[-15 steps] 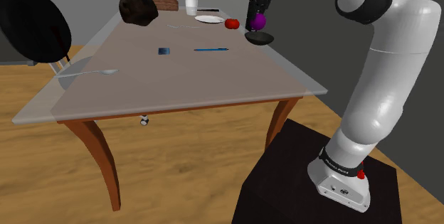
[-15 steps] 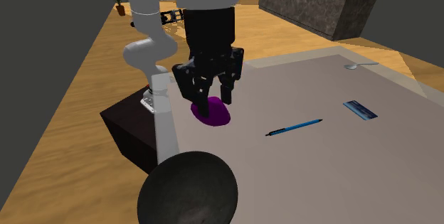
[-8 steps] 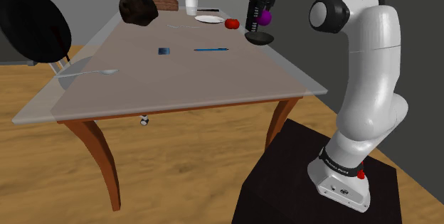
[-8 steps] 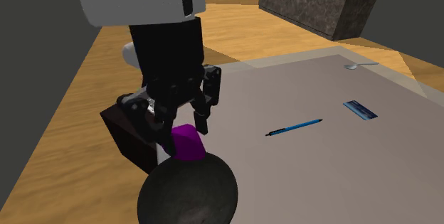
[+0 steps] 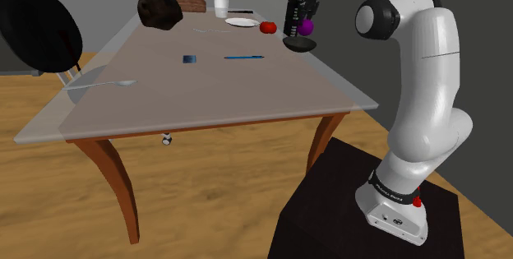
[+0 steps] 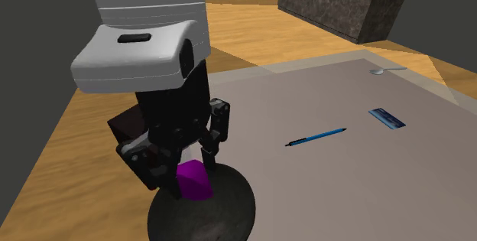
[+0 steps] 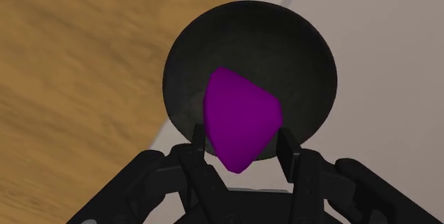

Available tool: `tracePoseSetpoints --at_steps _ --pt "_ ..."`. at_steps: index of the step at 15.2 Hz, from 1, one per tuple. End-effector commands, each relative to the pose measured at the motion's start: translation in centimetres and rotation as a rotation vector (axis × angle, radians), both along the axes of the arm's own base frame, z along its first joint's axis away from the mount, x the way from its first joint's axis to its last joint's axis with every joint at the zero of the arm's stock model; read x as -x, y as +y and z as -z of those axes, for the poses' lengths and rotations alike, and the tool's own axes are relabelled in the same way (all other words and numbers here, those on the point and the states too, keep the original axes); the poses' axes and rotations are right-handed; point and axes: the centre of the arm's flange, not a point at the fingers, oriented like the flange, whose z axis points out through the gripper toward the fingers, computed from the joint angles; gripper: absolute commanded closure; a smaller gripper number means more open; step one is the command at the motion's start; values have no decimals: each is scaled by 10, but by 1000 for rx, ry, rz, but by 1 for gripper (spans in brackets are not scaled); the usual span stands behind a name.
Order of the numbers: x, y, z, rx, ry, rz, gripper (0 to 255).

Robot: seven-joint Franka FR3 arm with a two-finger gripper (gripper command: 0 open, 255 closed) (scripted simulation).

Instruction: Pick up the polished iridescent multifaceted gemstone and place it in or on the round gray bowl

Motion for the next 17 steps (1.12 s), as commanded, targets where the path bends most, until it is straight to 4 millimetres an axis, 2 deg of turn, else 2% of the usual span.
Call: tracePoseSetpoints --at_steps 1,9,16,17 --pt "0 0 10 1 -1 0 255" --pt "0 0 53 1 -1 0 255" --pt "0 0 53 1 -1 0 255" --pt "0 0 53 1 -1 0 0"
